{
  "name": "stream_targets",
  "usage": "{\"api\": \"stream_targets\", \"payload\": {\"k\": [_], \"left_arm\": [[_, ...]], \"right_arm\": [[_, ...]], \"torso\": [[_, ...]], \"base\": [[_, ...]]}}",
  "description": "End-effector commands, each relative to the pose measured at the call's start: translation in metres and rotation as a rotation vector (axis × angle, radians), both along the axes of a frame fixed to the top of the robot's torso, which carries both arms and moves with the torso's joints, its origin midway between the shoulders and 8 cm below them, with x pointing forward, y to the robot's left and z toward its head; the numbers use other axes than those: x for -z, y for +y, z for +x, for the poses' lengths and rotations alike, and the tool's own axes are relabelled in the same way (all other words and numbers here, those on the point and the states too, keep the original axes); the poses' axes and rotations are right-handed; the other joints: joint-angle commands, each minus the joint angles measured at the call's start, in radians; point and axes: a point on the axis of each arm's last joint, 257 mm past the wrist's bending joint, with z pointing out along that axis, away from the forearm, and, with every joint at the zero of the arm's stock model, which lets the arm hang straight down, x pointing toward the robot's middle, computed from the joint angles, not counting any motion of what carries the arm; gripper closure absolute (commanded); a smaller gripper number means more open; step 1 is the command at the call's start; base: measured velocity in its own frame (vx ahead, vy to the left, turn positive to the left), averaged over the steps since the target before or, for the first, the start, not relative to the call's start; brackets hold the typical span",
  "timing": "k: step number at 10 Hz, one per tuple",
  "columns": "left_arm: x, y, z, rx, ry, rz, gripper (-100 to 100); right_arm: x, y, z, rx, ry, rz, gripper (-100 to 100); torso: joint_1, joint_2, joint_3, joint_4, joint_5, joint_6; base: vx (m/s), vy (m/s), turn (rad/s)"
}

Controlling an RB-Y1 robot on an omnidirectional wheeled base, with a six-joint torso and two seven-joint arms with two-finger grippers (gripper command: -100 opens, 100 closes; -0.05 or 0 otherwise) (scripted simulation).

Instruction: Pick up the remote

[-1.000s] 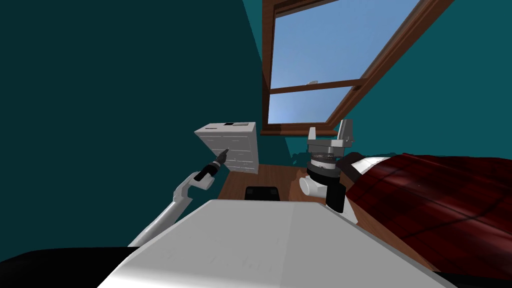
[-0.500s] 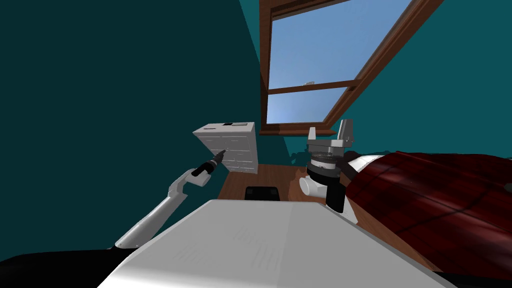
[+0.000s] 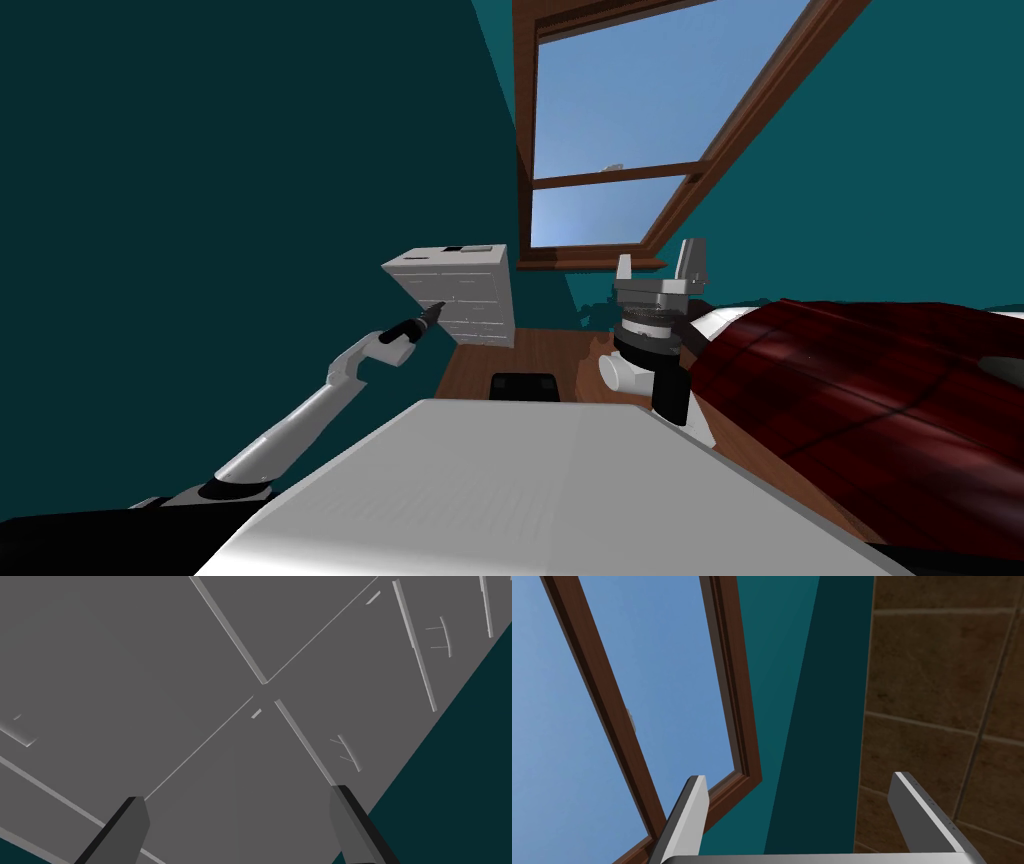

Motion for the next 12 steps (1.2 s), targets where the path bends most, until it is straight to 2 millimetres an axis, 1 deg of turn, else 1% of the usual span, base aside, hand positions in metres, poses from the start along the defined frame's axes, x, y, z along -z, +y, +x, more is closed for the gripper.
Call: {"api": "stream_targets", "payload": {"k": [1, 2, 3, 4, 5, 6, 7, 9, 10, 12], "left_arm": [[-0.002, 0.027, 0.003, -0.039, 0.045, 0.027, -100], [0.001, 0.035, -0.001, -0.055, 0.076, 0.046, -100], [0.004, 0.037, -0.003, -0.061, 0.087, 0.048, -100], [-0.003, 0.060, 0.000, -0.096, 0.115, 0.070, -100], [-0.003, 0.067, -0.004, -0.107, 0.139, 0.084, -100], [0.001, 0.070, -0.007, -0.119, 0.158, 0.088, -100], [-0.011, 0.093, -0.004, -0.153, 0.180, 0.107, -100], [-0.007, 0.102, -0.013, -0.179, 0.224, 0.122, -100], [-0.023, 0.125, -0.009, -0.212, 0.237, 0.137, -100], [-0.019, 0.132, -0.019, -0.239, 0.282, 0.149, -100]], "right_arm": [[0.000, 0.000, 0.000, 0.000, 0.000, 0.000, 0], [0.000, 0.000, 0.000, 0.000, 0.000, 0.000, 0], [0.000, 0.000, 0.000, 0.000, 0.000, 0.000, 0], [0.000, 0.000, 0.000, 0.000, 0.000, 0.000, 0], [0.000, 0.000, 0.000, 0.000, 0.000, 0.000, 0], [0.000, 0.000, 0.000, 0.000, 0.000, 0.000, 0], [0.000, 0.000, 0.000, 0.000, 0.000, 0.000, 0], [0.000, 0.000, 0.000, 0.000, 0.000, 0.000, 0], [0.000, 0.000, 0.000, 0.000, 0.000, 0.000, 0], [0.000, 0.000, 0.000, 0.000, 0.000, 0.000, 0]], "torso": [[0.000, 0.000, 0.000, 0.000, 0.000, 0.000], [0.000, -0.001, 0.000, 0.000, 0.000, 0.001], [0.000, 0.000, 0.000, 0.000, 0.000, 0.000], [0.000, 0.000, 0.000, 0.000, 0.000, 0.000], [-0.001, -0.001, 0.000, 0.000, 0.000, 0.001], [-0.001, -0.001, 0.000, 0.000, 0.000, 0.000], [0.000, 0.000, 0.000, 0.000, 0.000, 0.000], [-0.001, -0.001, 0.000, 0.000, 0.000, 0.000], [0.000, 0.000, 0.000, 0.000, 0.000, 0.000], [-0.001, -0.001, -0.001, 0.000, 0.000, 0.000]], "base": [[0.002, -0.013, -0.050], [0.003, -0.013, -0.064], [0.002, -0.006, -0.003], [0.004, -0.017, -0.075], [0.007, -0.015, -0.045], [0.004, -0.005, 0.010], [0.006, -0.018, -0.061], [0.007, -0.012, -0.026], [0.009, -0.023, -0.063], [0.010, -0.016, -0.020]]}}
